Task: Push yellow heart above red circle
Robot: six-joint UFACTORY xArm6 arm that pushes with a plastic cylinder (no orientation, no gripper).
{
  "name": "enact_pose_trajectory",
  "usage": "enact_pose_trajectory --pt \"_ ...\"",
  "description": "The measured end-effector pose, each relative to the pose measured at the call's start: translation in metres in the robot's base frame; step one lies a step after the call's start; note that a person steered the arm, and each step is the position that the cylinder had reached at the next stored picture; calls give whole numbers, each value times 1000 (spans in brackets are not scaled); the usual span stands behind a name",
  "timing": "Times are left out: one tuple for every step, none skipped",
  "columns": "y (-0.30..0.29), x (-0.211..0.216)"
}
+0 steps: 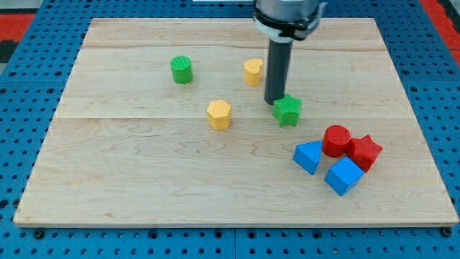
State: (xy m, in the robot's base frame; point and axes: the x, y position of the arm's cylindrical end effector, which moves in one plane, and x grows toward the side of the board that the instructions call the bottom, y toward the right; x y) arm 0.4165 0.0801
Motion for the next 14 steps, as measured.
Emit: enact_pose_trajectory --pt "19 30" --pt "39 35" --pt "29 10" --pt "30 -46" --pt "33 -77" --pt "36 -101" --pt "36 -108" --pt "33 -129" --pt "-4 -123" --pt "-58 -117" --pt "-59 -94" --pt "-10 -35" --pt "-3 13" --pt "-8 -13"
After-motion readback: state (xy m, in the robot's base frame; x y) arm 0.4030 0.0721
